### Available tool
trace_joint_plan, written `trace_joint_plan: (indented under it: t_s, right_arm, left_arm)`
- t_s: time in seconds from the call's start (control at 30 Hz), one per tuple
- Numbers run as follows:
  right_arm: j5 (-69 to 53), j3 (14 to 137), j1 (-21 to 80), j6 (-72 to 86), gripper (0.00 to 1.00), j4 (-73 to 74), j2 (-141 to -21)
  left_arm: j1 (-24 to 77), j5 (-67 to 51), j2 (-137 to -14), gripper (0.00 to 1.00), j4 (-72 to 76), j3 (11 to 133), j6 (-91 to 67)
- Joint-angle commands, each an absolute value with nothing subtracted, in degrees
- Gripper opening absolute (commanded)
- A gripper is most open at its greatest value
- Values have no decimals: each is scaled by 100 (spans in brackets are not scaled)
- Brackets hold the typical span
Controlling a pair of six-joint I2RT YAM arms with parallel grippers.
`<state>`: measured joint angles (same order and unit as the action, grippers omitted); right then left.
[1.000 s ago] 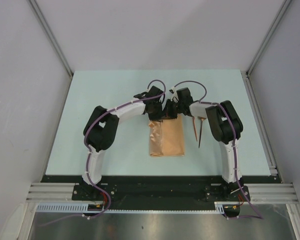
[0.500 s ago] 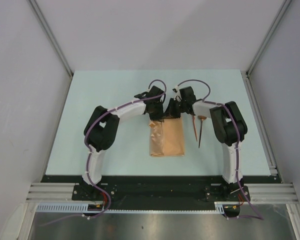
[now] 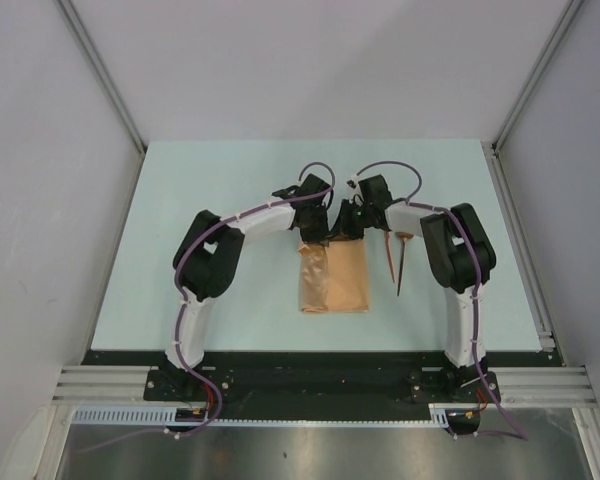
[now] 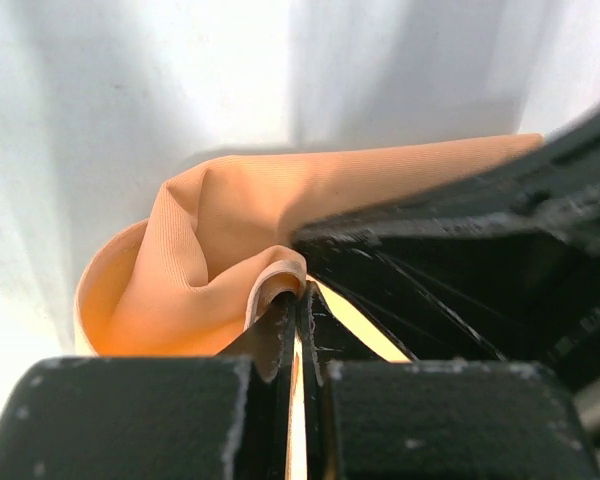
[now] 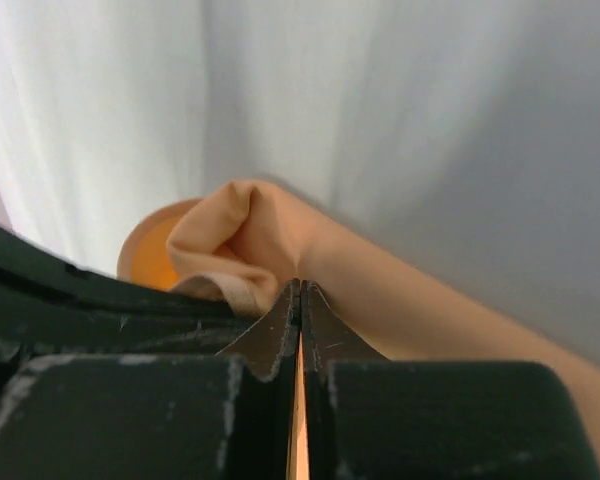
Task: Fold the napkin into a case and place the utensils inside
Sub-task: Fold the lower triangle-folded napkin at the center of the board.
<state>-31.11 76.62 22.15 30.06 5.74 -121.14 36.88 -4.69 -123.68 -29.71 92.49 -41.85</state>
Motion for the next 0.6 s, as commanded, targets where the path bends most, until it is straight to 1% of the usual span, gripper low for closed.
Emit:
trace_joint_plan:
  t_s: [0.0, 0.07, 0.13, 0.17, 0.27, 0.37, 0.5, 0.57]
  right_arm:
    - [-2514, 7490, 2197, 2795, 2, 1159, -11348]
    - [-2330, 7339, 2206, 2751, 3, 1361, -11023]
    - [-2355, 7060, 2224, 2655, 7, 1441, -10698]
    - [-2442, 6945, 2267, 2637, 14, 1415, -10583]
    - [-2819, 6426, 2469, 2602, 23, 1240, -10258]
    - [-3259, 5986, 2645, 2838, 26, 819, -10091]
    - [-3691, 5520, 2856, 3199, 26, 125, -9958]
    - [-3788, 5458, 2944, 3287, 25, 62, -9975]
  left_arm:
    - [3744, -352, -12340, 0, -2936, 9413, -4298]
    - [3744, -325, -12340, 0, -2936, 9396, -4333]
    - [3735, -325, -12331, 0, -2892, 9378, -4385]
    - [3735, -334, -12340, 0, -2892, 9369, -4438]
    - [3727, -378, -12349, 0, -2865, 9369, -4535]
    - [3727, -387, -12357, 0, -2813, 9360, -4640]
    - [3727, -325, -12322, 0, -2786, 9317, -4772]
    - [3735, -308, -12305, 0, -2751, 9281, -4868]
